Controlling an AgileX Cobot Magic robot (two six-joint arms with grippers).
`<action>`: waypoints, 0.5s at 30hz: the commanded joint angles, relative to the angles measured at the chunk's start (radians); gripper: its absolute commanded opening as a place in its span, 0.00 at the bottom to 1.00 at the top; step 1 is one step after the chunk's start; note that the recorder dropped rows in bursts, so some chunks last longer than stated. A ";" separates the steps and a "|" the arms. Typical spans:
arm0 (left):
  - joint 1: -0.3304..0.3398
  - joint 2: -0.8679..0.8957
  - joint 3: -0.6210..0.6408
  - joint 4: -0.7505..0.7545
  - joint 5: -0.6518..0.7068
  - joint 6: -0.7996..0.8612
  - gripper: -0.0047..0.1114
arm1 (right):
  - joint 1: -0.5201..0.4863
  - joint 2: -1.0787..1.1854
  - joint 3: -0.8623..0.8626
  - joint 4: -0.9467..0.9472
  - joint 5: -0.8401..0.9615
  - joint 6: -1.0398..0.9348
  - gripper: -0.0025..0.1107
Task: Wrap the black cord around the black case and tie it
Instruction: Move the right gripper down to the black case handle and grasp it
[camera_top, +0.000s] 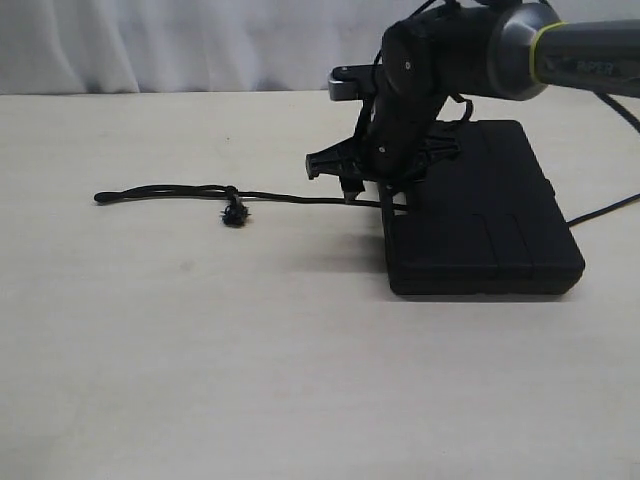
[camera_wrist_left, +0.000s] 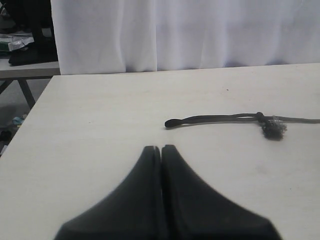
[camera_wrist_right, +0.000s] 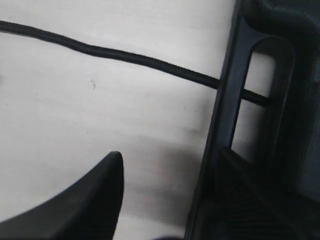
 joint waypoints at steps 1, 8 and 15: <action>-0.007 -0.004 0.004 0.002 -0.006 -0.003 0.04 | -0.001 0.033 -0.006 -0.050 -0.027 0.029 0.48; -0.007 -0.004 0.004 0.002 -0.006 -0.003 0.04 | -0.001 0.058 -0.006 -0.136 -0.027 0.081 0.46; -0.007 -0.004 0.004 0.002 -0.006 -0.003 0.04 | -0.001 0.083 -0.006 -0.146 -0.034 0.091 0.45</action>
